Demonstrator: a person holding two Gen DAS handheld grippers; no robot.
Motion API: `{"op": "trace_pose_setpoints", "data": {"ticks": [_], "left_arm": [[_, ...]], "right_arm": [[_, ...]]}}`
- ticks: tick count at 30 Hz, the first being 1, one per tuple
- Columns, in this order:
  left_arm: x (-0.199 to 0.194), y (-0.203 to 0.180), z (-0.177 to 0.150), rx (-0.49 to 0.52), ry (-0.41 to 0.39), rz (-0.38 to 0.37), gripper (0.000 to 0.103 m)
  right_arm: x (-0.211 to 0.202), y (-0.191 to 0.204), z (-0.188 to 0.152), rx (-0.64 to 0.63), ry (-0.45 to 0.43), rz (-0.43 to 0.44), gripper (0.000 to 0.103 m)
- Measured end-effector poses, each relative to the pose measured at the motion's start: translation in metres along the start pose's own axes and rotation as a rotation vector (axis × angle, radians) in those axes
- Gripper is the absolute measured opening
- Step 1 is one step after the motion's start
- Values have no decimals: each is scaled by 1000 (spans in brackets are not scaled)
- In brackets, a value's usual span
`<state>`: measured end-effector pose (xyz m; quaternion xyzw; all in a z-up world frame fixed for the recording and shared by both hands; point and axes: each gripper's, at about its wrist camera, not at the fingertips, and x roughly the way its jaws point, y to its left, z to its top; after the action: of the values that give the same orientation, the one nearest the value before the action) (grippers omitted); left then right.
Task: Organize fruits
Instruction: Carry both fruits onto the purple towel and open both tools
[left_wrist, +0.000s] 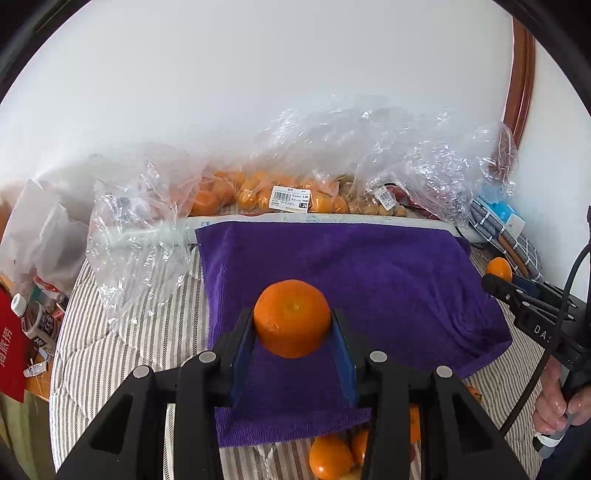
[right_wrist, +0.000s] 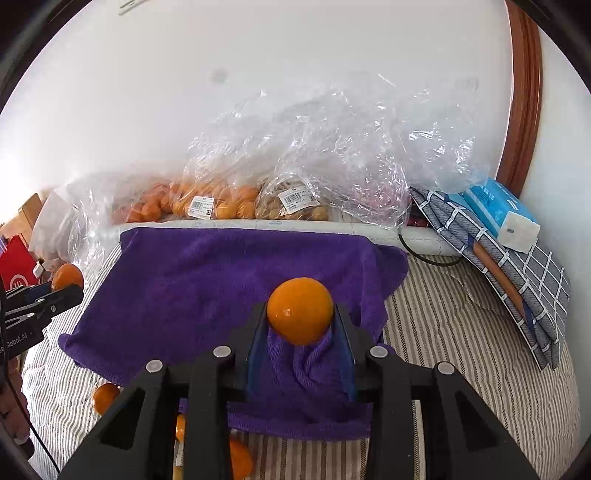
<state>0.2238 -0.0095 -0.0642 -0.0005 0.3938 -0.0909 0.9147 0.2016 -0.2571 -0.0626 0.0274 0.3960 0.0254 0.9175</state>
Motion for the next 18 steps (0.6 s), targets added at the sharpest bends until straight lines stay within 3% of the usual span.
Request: {"op": "trace_pose_setpoints", "data": {"ticks": [8, 18], "left_arm": [[38, 6, 5, -23, 56, -1, 38], [65, 11, -2, -33, 130, 23, 39]], "right_arm": [[52, 4, -5, -7, 65, 5, 34], [70, 6, -12, -21, 113, 6, 34]]}}
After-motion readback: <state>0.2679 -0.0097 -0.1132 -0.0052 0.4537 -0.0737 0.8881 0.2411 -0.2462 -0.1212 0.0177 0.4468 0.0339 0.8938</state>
